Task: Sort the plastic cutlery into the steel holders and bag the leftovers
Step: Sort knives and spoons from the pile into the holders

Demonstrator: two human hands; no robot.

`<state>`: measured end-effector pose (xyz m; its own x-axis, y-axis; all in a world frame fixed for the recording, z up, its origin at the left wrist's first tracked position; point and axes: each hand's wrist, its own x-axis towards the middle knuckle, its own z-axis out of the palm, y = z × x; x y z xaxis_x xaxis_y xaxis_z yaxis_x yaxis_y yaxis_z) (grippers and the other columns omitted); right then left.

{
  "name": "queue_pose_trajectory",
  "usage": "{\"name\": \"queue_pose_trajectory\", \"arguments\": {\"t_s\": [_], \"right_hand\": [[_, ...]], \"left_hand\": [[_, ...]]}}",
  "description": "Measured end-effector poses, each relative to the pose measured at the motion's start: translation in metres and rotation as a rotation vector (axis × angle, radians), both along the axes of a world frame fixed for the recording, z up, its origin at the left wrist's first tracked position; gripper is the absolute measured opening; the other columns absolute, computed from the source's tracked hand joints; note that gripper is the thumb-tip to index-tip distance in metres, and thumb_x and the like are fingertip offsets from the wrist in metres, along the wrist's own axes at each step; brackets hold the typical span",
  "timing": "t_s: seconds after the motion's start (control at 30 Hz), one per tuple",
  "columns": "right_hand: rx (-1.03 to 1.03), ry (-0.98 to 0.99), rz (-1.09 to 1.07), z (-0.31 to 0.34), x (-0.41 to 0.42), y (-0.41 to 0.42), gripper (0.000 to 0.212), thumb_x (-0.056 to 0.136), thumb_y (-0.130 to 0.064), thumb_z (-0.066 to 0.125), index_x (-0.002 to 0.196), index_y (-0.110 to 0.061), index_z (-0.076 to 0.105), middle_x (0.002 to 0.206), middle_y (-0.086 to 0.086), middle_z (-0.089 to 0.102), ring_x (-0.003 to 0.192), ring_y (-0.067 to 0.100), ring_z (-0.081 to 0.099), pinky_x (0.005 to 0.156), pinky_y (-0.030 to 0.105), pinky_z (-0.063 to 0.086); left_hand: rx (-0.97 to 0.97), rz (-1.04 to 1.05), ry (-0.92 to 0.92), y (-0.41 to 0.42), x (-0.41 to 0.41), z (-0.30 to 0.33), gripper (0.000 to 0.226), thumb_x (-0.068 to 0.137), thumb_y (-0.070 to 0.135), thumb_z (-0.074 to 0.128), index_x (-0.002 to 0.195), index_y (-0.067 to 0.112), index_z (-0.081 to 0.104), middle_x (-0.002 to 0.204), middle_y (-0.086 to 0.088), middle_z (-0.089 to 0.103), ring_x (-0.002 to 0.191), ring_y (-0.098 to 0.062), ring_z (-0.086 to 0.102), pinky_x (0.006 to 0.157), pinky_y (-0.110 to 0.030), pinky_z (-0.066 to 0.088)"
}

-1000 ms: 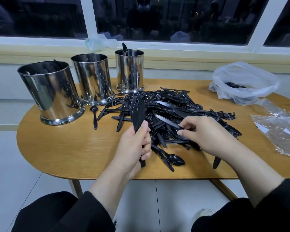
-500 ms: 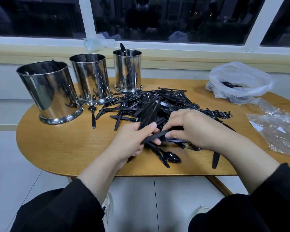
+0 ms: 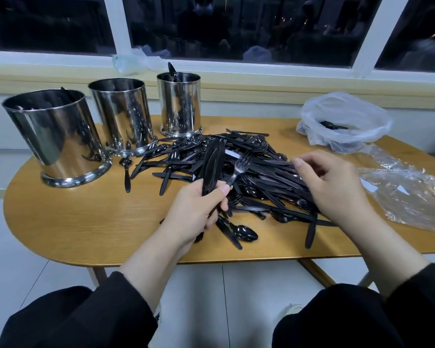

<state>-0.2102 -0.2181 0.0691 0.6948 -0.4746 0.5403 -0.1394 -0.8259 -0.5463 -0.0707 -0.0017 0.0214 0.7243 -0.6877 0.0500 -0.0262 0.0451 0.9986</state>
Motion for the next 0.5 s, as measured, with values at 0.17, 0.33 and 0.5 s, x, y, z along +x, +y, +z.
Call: {"name": "queue_pose_trajectory", "arguments": {"t_s": [0.17, 0.33, 0.5], "right_hand": [[-0.039, 0.071, -0.13, -0.04, -0.025, -0.019, 0.017, 0.099, -0.023, 0.061, 0.089, -0.018, 0.073, 0.085, -0.008, 0.066, 0.082, 0.009, 0.058, 0.07, 0.017, 0.039], [-0.145, 0.235, 0.013, -0.061, -0.033, -0.019, 0.011, 0.093, -0.022, 0.068, 0.102, -0.022, 0.075, 0.094, -0.01, 0.064, 0.094, 0.011, 0.053, 0.087, 0.033, 0.039], [-0.228, 0.385, 0.058, -0.067, -0.027, -0.022, 0.02, 0.089, -0.028, 0.071, 0.108, -0.024, 0.076, 0.103, -0.011, 0.06, 0.102, 0.014, 0.048, 0.085, 0.031, 0.026]], "left_hand": [[-0.062, -0.006, 0.036, -0.024, -0.009, -0.004, 0.016, 0.105, 0.02, 0.058, 0.094, 0.01, 0.064, 0.055, 0.004, 0.049, 0.044, -0.014, 0.026, 0.045, -0.024, 0.022], [-0.152, 0.01, 0.098, -0.031, -0.01, -0.012, 0.011, 0.104, 0.014, 0.057, 0.105, 0.017, 0.068, 0.073, -0.003, 0.054, 0.046, -0.013, 0.027, 0.042, -0.022, 0.022], [-0.17, 0.009, 0.153, -0.029, -0.007, -0.015, 0.013, 0.105, 0.018, 0.056, 0.112, 0.022, 0.066, 0.072, -0.001, 0.055, 0.047, -0.013, 0.025, 0.047, -0.027, 0.014]]}}
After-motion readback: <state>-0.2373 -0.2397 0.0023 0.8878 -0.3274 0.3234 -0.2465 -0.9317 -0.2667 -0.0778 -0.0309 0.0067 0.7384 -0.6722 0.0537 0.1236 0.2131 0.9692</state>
